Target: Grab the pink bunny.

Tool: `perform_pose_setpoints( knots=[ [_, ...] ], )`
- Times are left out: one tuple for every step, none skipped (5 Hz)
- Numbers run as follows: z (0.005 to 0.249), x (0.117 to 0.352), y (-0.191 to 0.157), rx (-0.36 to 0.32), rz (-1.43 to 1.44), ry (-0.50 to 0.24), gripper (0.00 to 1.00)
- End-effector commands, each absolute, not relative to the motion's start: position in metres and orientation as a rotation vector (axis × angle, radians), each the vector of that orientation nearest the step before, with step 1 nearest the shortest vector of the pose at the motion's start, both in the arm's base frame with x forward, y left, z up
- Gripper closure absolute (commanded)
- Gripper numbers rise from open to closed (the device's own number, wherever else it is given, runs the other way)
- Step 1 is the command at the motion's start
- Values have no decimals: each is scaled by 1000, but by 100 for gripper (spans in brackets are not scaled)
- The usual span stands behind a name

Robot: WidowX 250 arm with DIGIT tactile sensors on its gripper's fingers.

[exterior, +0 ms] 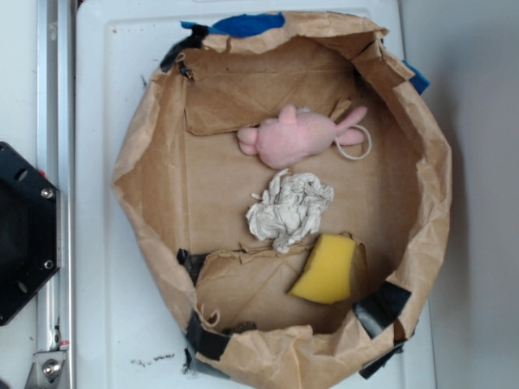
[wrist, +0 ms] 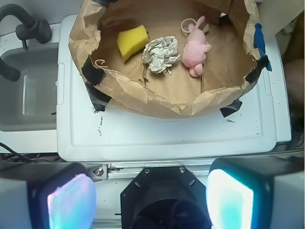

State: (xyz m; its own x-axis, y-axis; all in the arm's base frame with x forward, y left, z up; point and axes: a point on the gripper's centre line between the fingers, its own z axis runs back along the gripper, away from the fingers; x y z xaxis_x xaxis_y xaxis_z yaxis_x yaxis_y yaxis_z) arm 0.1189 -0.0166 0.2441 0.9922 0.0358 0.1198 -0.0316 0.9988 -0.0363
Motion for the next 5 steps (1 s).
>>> perform_pose_setpoints(
  knots=[
    [244,119,-17,-34,34,-121,0],
    [240,145,-6,-30,43,-102,0],
    [237,164,4,-42,55,-103,0],
    [233,188,13,-51,75,-116,0],
    [226,206,18,-59,84,-135,0]
  ],
)
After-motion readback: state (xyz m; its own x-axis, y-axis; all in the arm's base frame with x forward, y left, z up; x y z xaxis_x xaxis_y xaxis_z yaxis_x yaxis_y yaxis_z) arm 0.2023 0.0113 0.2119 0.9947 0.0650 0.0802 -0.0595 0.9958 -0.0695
